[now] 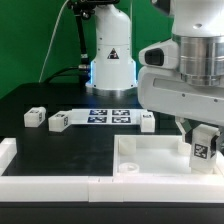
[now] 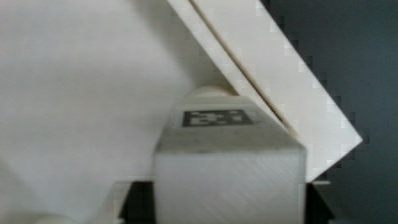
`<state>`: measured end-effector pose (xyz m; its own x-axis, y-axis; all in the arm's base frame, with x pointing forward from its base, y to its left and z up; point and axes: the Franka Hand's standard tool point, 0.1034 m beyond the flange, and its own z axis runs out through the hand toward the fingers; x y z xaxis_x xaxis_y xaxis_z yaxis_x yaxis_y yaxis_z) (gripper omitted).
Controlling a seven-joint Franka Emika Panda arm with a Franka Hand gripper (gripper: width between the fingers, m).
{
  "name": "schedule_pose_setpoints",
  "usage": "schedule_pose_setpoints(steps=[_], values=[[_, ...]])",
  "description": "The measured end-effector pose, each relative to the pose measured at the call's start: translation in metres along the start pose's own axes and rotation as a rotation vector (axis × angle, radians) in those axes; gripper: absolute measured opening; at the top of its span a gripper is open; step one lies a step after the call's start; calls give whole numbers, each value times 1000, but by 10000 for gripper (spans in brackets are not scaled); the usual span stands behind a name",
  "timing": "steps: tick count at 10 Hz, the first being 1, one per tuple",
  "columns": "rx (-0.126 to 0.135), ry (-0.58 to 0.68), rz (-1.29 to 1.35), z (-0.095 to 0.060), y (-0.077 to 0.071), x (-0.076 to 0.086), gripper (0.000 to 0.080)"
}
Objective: Assemble one leg
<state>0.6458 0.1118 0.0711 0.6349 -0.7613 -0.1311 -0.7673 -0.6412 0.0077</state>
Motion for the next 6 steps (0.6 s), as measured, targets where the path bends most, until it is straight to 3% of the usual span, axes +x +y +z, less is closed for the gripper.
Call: schedule_pose_setpoints(steps=[2,5,6], values=[[5,-8,257,0,1,2,291],[6,-8,288,0,1,2,291],[6,-8,252,0,1,1,514]])
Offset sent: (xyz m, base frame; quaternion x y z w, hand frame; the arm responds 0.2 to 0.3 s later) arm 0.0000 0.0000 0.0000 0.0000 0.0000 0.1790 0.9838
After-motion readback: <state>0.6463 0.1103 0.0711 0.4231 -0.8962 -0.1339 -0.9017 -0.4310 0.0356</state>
